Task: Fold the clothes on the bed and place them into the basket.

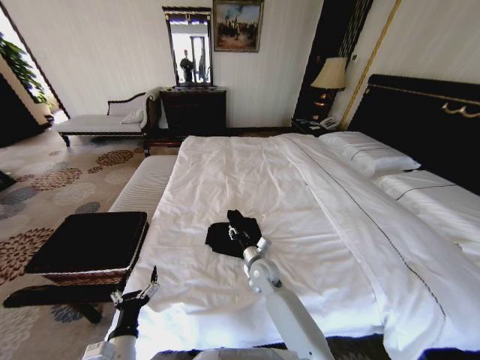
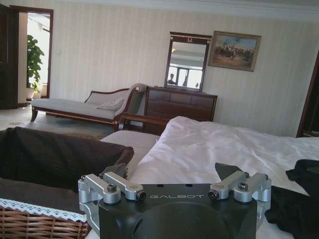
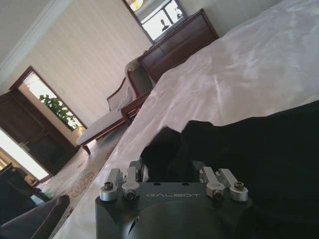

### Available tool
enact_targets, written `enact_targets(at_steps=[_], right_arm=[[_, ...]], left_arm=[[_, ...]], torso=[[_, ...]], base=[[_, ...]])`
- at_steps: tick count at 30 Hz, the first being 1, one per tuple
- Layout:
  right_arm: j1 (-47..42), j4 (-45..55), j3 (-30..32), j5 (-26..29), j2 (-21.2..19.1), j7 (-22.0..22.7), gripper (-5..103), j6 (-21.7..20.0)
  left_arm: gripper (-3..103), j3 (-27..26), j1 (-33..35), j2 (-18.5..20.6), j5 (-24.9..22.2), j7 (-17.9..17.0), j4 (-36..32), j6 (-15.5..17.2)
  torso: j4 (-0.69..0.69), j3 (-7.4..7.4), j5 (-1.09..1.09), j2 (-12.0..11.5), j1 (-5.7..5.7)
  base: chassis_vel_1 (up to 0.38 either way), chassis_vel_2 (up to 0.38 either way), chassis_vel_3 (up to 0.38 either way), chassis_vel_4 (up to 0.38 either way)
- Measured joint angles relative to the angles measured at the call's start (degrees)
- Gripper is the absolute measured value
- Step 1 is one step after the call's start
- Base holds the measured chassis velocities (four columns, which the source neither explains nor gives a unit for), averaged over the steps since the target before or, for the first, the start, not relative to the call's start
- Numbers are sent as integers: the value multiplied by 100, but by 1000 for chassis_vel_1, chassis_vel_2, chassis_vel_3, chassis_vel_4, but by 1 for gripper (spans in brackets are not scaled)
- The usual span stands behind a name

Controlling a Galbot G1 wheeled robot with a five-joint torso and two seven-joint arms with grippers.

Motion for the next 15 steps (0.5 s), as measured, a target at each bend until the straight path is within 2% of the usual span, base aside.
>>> enact_targets(at_steps=[3, 4, 7, 9, 13, 14, 15], right_arm=[[-49, 108, -251, -207, -46, -54, 62, -7], [-49, 108, -251, -207, -46, -54, 62, -7], [-145, 279, -333, -313, -104, -95, 79, -7], [-183, 348, -293, -301, -108, -95, 79, -7], [-306, 519, 161, -96, -167, -21, 98, 8], [-306, 519, 161, -96, -167, -21, 98, 8], [-331, 522, 284, -67, -207, 0, 98, 38]], left_arm=[[100, -23, 6, 0, -10, -2, 0, -1], [100, -23, 6, 0, -10, -2, 0, -1], [100, 3, -50, 27, -21, -16, -1, 57], [100, 24, -88, 49, -52, -21, -6, 109], [100, 316, -474, 307, -300, -96, -70, 522], [100, 316, -474, 307, -300, -96, -70, 522], [100, 423, -638, 374, -415, -99, -91, 704]], torso=[[0, 0, 0, 0, 0], [0, 0, 0, 0, 0], [0, 0, 0, 0, 0], [0, 0, 0, 0, 0], [-1, 0, 0, 0, 0], [-1, 0, 0, 0, 0], [0, 0, 1, 0, 0]], base=[[0, 0, 0, 0], [0, 0, 0, 0], [0, 0, 0, 0], [0, 0, 0, 0], [0, 0, 0, 0], [0, 0, 0, 0], [0, 0, 0, 0]])
